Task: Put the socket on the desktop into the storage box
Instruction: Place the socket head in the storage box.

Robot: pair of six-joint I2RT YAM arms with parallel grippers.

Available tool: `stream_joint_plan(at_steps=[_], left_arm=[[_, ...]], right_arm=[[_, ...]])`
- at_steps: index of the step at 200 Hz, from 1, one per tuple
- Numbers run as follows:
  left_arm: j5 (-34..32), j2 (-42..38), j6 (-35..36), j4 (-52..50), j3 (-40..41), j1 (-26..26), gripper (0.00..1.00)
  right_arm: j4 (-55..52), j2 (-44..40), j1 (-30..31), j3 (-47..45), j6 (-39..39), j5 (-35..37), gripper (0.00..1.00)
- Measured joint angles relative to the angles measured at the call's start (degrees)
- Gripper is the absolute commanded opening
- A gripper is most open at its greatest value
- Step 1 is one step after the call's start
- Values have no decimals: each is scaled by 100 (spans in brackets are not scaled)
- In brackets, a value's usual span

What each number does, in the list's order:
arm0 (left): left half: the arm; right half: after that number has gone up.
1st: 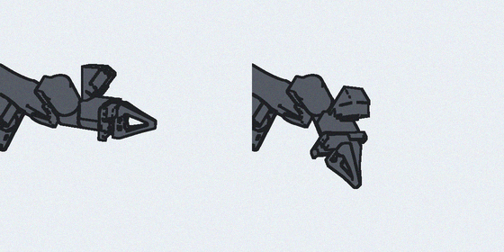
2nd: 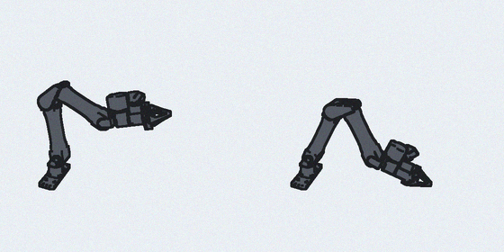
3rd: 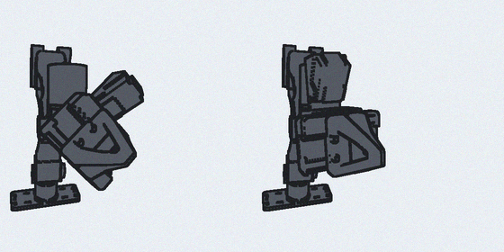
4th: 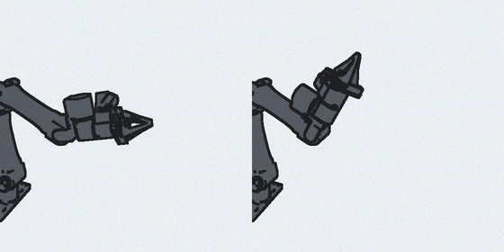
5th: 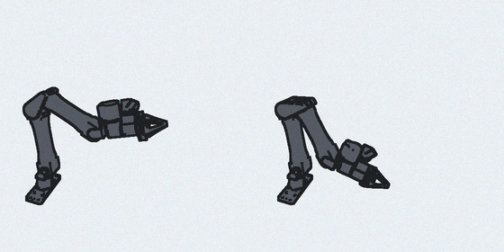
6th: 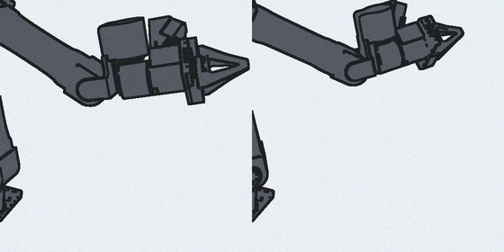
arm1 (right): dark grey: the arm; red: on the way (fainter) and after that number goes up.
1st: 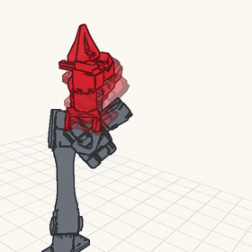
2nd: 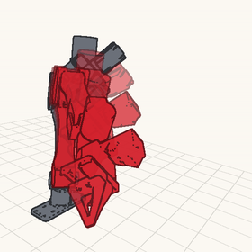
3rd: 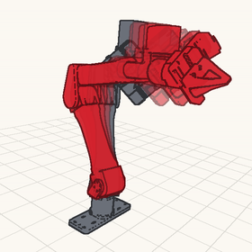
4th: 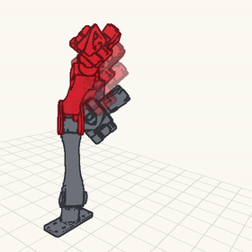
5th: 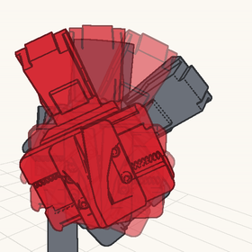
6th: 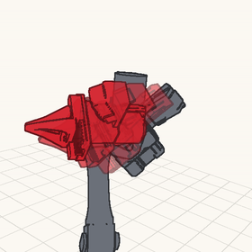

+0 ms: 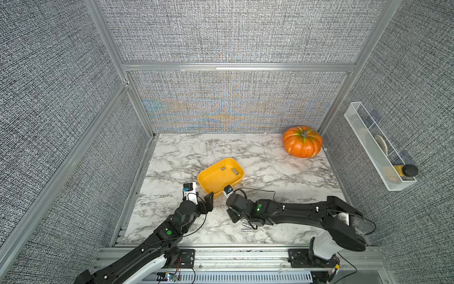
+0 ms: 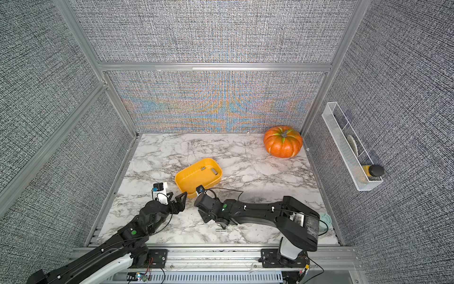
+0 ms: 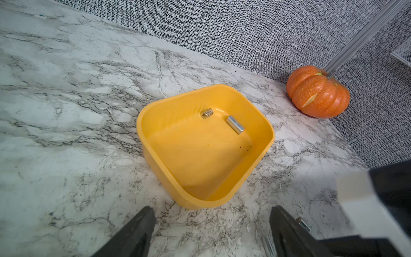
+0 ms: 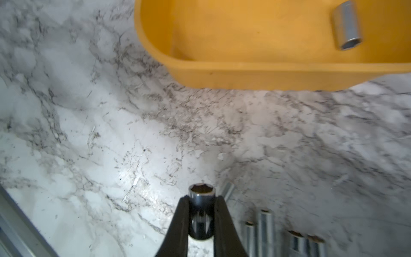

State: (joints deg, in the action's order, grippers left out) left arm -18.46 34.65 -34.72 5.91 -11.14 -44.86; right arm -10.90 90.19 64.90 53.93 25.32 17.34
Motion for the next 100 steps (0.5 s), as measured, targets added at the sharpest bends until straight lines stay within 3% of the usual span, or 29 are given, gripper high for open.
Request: stream_joint_plan(at_steps=[27, 47, 100], left_arm=[[9, 7, 0, 2, 0, 0, 83], [66, -2, 26, 20, 0, 0, 82], [214, -114, 68, 142, 26, 0, 81]], right_arm=[[120, -817, -743, -282, 0, 166, 0], [562, -942, -1128, -350, -50, -35, 0], [887, 1038, -1493, 1770, -452, -557, 0]])
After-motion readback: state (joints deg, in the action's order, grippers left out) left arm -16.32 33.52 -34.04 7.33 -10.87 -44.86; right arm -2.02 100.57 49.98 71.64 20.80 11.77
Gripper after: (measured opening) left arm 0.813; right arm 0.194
